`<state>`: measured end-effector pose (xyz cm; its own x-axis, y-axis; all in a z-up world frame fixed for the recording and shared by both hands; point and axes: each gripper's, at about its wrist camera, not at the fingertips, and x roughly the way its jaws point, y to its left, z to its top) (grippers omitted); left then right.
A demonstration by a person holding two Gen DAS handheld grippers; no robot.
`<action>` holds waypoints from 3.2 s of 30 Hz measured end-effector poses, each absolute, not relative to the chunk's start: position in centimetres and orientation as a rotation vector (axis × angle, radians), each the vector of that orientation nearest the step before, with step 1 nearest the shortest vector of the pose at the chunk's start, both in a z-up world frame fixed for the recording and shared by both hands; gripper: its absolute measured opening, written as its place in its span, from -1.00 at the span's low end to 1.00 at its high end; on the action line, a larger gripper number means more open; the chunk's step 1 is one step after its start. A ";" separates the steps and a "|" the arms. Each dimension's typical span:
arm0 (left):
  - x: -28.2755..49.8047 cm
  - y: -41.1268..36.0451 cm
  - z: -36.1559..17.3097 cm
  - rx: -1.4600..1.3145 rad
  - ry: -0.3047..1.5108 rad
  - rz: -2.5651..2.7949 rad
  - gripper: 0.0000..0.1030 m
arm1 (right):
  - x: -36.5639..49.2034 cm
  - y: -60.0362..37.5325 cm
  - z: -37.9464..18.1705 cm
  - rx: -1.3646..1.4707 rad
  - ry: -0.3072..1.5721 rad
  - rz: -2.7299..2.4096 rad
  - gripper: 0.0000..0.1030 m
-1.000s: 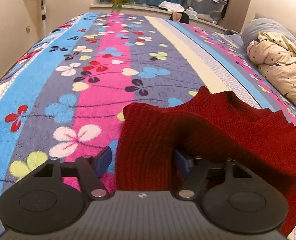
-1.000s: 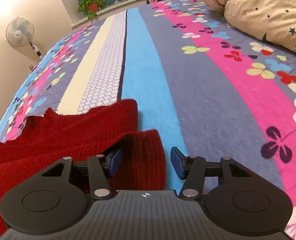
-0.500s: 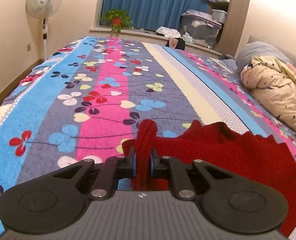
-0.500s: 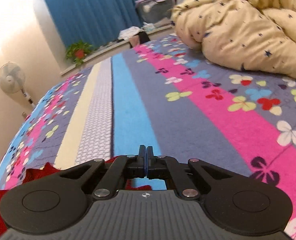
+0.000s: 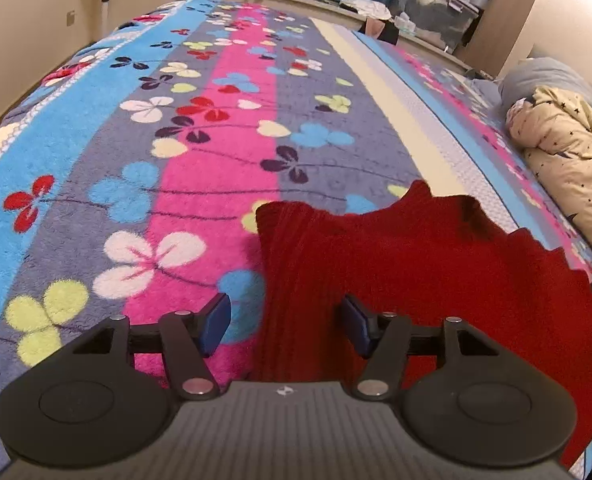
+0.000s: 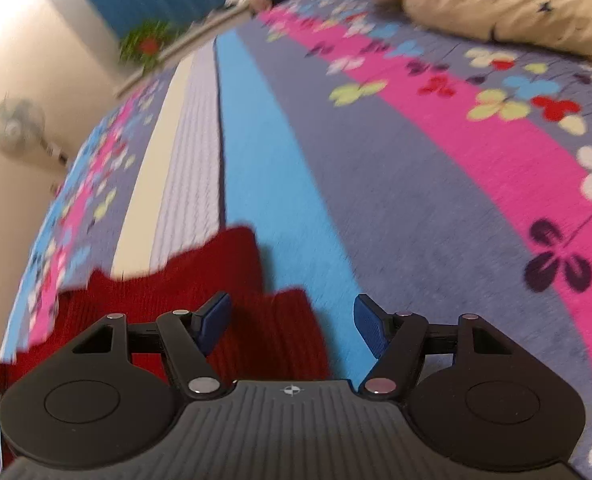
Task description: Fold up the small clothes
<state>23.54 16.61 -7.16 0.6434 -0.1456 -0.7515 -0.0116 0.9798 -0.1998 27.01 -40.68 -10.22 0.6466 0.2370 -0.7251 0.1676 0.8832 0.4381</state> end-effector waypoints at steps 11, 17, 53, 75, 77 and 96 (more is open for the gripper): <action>23.7 16.8 -7.1 -0.199 0.854 -0.059 0.29 | 26.8 -41.0 -10.8 0.522 0.923 0.013 0.41; 23.7 16.8 -6.9 -0.206 0.847 -0.060 0.27 | 26.9 -40.8 -11.4 0.554 0.968 0.095 0.54; 21.7 15.8 -2.8 -0.107 0.552 -0.083 -0.75 | 23.4 -39.6 -4.7 0.428 0.645 0.341 -0.69; 22.5 19.0 -6.1 -0.307 0.824 0.063 0.35 | 26.9 -38.4 -8.8 0.460 0.822 0.064 0.14; 20.6 19.5 -5.5 -0.361 0.837 0.026 0.46 | 25.4 -38.4 -8.2 0.446 0.825 0.081 0.25; 9.3 17.7 -6.0 -0.411 0.940 0.099 -0.73 | 15.1 -38.1 -9.5 0.462 0.876 0.146 -0.72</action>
<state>9.32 17.73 -5.97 0.5912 -0.0944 -0.8010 -0.2589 0.9183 -0.2993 15.10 -38.11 -9.53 0.6377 0.3087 -0.7057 0.0636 0.8919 0.4477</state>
